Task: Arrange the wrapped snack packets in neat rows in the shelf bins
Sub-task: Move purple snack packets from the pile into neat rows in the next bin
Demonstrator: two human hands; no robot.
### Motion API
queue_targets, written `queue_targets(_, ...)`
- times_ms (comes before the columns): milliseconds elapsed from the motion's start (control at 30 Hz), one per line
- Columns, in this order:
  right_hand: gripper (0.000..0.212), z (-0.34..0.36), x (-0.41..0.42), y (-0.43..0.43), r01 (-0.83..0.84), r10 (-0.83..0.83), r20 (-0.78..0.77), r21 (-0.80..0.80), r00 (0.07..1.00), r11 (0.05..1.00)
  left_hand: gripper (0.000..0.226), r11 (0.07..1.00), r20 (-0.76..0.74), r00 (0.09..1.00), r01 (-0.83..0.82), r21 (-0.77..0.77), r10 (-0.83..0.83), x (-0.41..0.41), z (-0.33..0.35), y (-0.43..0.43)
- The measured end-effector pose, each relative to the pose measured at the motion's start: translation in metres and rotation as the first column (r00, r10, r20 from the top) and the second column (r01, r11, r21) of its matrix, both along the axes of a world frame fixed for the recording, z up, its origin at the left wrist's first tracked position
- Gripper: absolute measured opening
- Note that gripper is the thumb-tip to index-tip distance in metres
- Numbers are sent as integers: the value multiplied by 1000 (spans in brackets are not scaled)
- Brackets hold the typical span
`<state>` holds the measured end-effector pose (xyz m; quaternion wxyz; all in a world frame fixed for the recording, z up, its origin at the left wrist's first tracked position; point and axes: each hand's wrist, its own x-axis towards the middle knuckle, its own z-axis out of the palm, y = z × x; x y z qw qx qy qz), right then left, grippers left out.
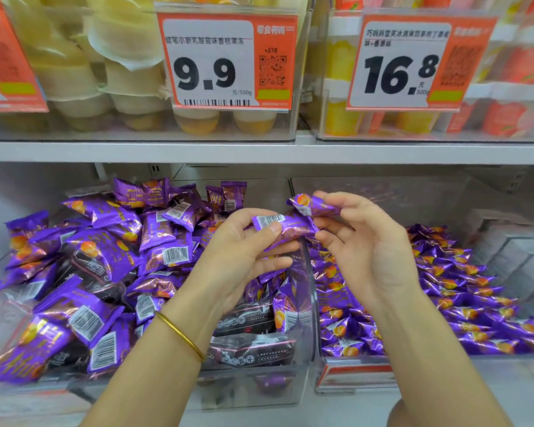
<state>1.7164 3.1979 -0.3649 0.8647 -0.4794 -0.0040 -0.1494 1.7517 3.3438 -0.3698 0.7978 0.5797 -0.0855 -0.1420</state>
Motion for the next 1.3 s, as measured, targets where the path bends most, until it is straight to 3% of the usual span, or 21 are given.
queue_targets(133, 8, -1, 1, 6, 71, -71, 2, -54, 997, 996, 22, 997, 81, 996, -43, 58, 39, -3, 4, 1)
queue_targets(267, 33, -3, 0, 4, 106, -105, 16, -88, 994, 991, 23, 999, 76, 997, -31, 42, 28, -3, 5, 2)
queue_targets(400, 39, -3, 2, 0, 68, -70, -21, -75, 997, 995, 12, 1000, 39, 999, -23, 12, 22, -2, 5, 2)
queue_targets(600, 49, -2, 0, -4, -4, 4, -38, 2, 999, 1000, 9, 992, 86, 993, -91, 89, 84, 0, 3, 7)
queue_targets(800, 29, -2, -2, -4, -1, -7, -68, -116, 998, 993, 13, 999, 53, 998, -39, -1, 39, 0, 4, 3)
queue_targets(900, 19, -2, -2, -5, 18, -25, -110, -67, 994, 998, 24, 994, 12, 999, -45, -100, 47, 0, 5, 1)
queue_targets(967, 16, -1, -2, -7, -4, 13, -154, 57, 988, 998, 14, 995, 103, 993, -55, -77, 63, 0, 4, 1)
queue_targets(1067, 12, 1, -3, -9, -30, 67, -168, 216, 984, 976, 47, 992, 301, 951, -99, 74, 72, 4, -2, 3)
queue_targets(1133, 9, 2, -3, -9, -39, 64, -135, 182, 989, 983, 62, 972, 441, 897, -134, 191, 37, 3, -2, 4)
queue_targets(1200, 17, 2, -3, -6, -51, 61, -96, 97, 994, 994, 64, 951, 537, 843, -142, 274, -29, 0, -1, 3)
queue_targets(1300, 13, 1, -5, -5, -1, -6, -113, -58, 994, 998, 64, 965, 569, 815, -55, 256, -104, -5, 2, 1)
